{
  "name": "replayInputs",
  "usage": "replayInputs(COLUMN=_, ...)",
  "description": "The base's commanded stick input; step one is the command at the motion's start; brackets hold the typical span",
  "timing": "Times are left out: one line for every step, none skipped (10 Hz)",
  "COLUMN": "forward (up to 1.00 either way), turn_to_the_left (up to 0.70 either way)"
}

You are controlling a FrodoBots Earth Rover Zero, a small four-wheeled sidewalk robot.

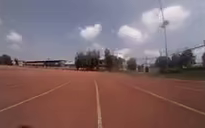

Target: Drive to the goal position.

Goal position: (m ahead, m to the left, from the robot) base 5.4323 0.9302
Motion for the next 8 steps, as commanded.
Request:
replayInputs(forward=0.70, turn_to_the_left=0.00)
replayInputs(forward=0.70, turn_to_the_left=0.00)
replayInputs(forward=0.70, turn_to_the_left=0.00)
replayInputs(forward=0.70, turn_to_the_left=0.00)
replayInputs(forward=0.70, turn_to_the_left=0.00)
replayInputs(forward=0.70, turn_to_the_left=0.00)
replayInputs(forward=0.70, turn_to_the_left=0.00)
replayInputs(forward=0.70, turn_to_the_left=0.00)
